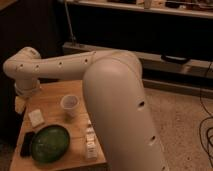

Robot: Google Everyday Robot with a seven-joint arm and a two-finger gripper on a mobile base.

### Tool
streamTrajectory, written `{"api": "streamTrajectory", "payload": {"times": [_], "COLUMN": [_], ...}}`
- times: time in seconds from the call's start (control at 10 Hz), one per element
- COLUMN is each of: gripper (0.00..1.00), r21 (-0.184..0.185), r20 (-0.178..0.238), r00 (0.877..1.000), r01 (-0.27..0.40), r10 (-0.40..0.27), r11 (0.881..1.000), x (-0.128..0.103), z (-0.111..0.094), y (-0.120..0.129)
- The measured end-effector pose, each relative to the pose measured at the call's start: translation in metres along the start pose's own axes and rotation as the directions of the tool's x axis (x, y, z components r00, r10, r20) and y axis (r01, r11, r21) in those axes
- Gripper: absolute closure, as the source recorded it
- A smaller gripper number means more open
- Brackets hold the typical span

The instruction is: Place the white sponge in the ceramic cup

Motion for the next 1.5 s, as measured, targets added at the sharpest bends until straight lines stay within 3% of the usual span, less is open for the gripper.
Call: {"api": "streamTrajectory", "payload": {"times": [0.3, 0.5, 1.0, 1.3, 1.5], "gripper": [0.2, 0.2, 0.2, 0.2, 0.2], "r21": [0.004, -0.018, -0.09, -0.082, -0.063], "r20": [-0.011, -0.011, -0.001, -0.007, 0.01], "r00": [1.0, 1.0, 1.0, 1.0, 1.0], "r01": [-0.016, -0.01, -0.006, -0.018, -0.008], "r10": [0.016, 0.01, 0.006, 0.018, 0.009], "r11": [1.0, 1.0, 0.996, 0.996, 0.998], "x": [-0.008, -0.017, -0.026, -0.026, -0.022], "z": [0.047, 0.076, 0.106, 0.116, 0.125], "y": [-0.007, -0.018, -0.03, -0.022, -0.021]}}
